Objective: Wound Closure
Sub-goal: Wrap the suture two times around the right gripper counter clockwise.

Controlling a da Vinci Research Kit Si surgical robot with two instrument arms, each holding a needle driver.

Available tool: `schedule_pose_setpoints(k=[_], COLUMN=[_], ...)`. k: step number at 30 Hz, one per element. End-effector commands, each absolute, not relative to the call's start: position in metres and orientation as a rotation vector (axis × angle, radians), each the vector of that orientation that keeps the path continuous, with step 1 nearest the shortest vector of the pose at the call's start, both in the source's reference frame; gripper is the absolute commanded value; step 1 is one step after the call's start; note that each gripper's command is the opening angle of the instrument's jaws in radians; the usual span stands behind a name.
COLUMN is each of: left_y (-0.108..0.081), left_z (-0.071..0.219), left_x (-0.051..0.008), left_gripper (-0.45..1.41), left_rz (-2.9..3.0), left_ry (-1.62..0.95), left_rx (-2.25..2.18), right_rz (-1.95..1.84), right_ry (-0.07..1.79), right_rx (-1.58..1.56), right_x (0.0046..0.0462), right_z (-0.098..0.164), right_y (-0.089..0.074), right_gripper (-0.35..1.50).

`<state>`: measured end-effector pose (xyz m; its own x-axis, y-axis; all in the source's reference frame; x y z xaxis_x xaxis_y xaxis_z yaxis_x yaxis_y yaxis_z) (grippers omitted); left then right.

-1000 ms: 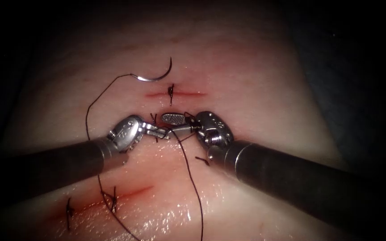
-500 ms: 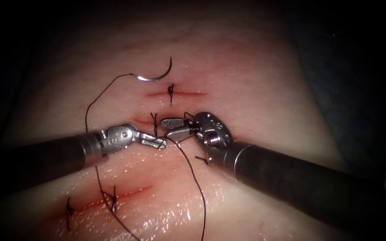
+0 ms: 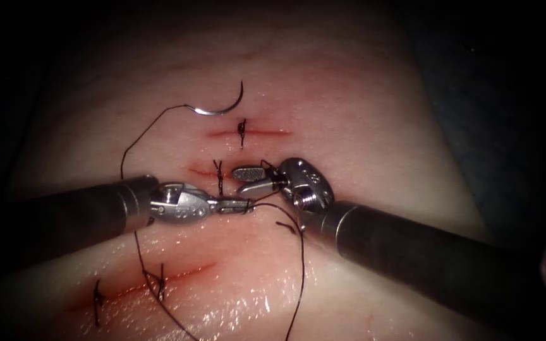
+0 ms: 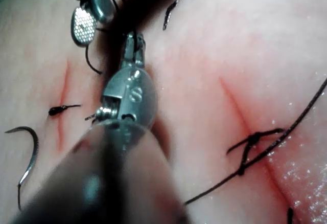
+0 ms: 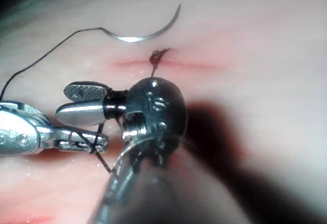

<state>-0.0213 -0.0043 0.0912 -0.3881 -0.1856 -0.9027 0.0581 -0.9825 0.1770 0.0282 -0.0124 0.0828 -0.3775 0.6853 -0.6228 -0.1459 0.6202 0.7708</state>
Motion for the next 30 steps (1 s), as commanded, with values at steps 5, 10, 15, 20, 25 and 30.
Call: schedule_pose_setpoints(k=[5, 10, 15, 20, 25, 30], left_y=[-0.0043, -0.0046, -0.0047, -0.0052, -0.0053, -0.0041], left_z=[0.0918, 0.0918, 0.0918, 0.0919, 0.0919, 0.0921], left_x=[-0.0216, -0.0215, -0.0213, -0.0216, -0.0224, -0.0241], left_gripper=[-0.45, -0.45, -0.45, -0.45, -0.45, -0.45], left_rz=[-2.575, -2.644, -2.724, -2.771, -2.804, -2.828], left_ry=[-0.209, -0.272, -0.322, -0.352, -0.372, -0.378], left_rx=[1.591, 1.488, 1.394, 1.340, 1.309, 1.293], right_rz=[1.171, 1.296, 1.423, 1.483, 1.553, 1.651], right_ry=[1.532, 1.454, 1.388, 1.347, 1.309, 1.307], right_rx=[0.366, 0.260, 0.147, 0.045, -0.064, -0.087], right_x=[0.0291, 0.0283, 0.0270, 0.0261, 0.0245, 0.0222], right_z=[0.0822, 0.0823, 0.0830, 0.0830, 0.0830, 0.0834], right_y=[-0.0129, -0.0138, -0.0154, -0.0164, -0.0172, -0.0190], right_gripper=[0.96, 0.91, 0.84, 0.94, 1.04, 1.03])
